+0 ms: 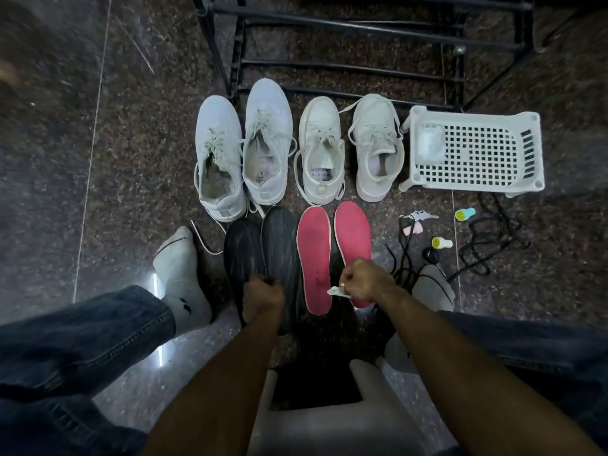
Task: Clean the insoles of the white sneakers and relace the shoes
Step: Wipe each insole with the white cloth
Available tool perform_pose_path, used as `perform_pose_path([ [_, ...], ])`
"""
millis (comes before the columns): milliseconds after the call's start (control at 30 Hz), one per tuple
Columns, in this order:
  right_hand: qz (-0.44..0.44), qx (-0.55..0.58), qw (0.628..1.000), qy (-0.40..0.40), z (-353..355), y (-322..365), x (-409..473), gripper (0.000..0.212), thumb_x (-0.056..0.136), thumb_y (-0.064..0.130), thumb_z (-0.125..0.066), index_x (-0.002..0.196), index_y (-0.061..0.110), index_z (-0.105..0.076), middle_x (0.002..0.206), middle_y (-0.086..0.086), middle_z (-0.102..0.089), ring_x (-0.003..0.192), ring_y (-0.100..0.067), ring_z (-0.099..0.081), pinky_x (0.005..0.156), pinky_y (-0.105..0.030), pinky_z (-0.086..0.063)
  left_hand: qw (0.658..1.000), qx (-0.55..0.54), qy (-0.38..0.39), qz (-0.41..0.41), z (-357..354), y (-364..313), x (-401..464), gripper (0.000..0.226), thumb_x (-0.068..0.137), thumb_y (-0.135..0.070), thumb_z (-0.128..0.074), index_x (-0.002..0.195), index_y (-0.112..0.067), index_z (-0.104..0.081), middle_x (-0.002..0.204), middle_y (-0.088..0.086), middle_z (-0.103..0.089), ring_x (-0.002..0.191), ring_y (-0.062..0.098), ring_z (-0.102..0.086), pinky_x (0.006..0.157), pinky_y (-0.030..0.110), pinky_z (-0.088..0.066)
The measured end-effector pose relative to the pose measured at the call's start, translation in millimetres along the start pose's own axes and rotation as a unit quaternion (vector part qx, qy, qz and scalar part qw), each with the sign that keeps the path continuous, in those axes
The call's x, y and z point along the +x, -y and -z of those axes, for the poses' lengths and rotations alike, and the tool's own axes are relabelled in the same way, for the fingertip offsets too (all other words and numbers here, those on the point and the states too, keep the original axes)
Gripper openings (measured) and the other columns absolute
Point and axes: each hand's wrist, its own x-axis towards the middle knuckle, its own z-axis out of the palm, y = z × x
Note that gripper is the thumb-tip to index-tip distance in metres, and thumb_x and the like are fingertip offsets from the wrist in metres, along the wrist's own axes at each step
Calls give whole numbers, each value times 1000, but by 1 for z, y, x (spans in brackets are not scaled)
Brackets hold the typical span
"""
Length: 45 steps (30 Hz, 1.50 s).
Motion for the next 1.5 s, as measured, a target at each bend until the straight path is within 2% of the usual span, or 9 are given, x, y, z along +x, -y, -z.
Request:
perform_pose_path([
  [300,8,62,998,-5,-24,-2,3,13,78,18,-64,81,23,-75,87,6,-72,84,-14,-65,77,-27,-53,998,-15,7,-58,14,-18,3,11,81,-28,-65,78,-18,-61,88,11,-67,89,31,-64,75,29,-44],
  [433,41,254,962,-87,-11,15,-8,26,81,8,-70,63,26,-67,52,18,-61,53,-4,-54,56,-22,-44,983,-156,-7,-98,25,-30,-14,28,78,-16,-66,60,-16,-45,59,1,-49,62,22,-48,62,30,-36],
  [600,142,374,902,-161,34,52,-43,22,83,-3,-68,70,15,-67,57,4,-60,39,2,-48,40,-14,-37,905,-413,91,-53,48,-53,-41,24,74,0,-58,62,-17,-46,60,4,-43,57,19,-38,52,29,-31],
  [733,217,297,902,-228,61,67,-66,20,76,16,-73,67,34,-72,74,6,-72,65,-12,-65,65,-32,-53,827,-526,186,-74,82,-84,-77,8,74,-4,-53,80,-5,-59,75,15,-62,67,27,-59,62,30,-50],
  [800,231,273,899,-254,70,70,-82,20,78,17,-71,68,34,-70,79,9,-73,77,-16,-67,76,-38,-54,783,-559,259,-83,98,-98,-96,27,86,-11,-46,75,-2,-69,68,12,-68,57,22,-64,55,23,-53],
  [933,239,175,899,-323,83,72,-113,4,79,27,-71,79,31,-70,78,16,-64,62,-1,-53,66,-32,-49,702,-618,338,-105,115,-115,-116,45,94,-20,-37,78,-6,-77,80,11,-73,66,22,-69,62,26,-57],
  [1100,286,125,866,-391,94,83,-155,27,81,24,-72,104,27,-57,86,13,-59,68,-4,-53,67,-29,-47,669,-618,382,-160,125,-123,-140,43,91,-36,-44,98,-8,-76,101,14,-71,87,26,-69,83,37,-53],
  [1300,360,-17,844,-398,70,80,-173,36,84,24,-71,120,22,-64,117,10,-64,103,-11,-61,84,-28,-48,650,-631,390,-165,134,-128,-155,54,98,-41,-38,86,-8,-78,92,11,-73,82,21,-71,76,31,-59],
  [1500,371,-56,816,-441,65,80,-177,14,80,22,-73,93,18,-74,93,7,-67,87,-17,-64,69,-33,-53,661,-617,405,-133,127,-123,-164,54,96,-44,-43,107,0,-72,106,16,-70,93,25,-69,88,34,-55],
])
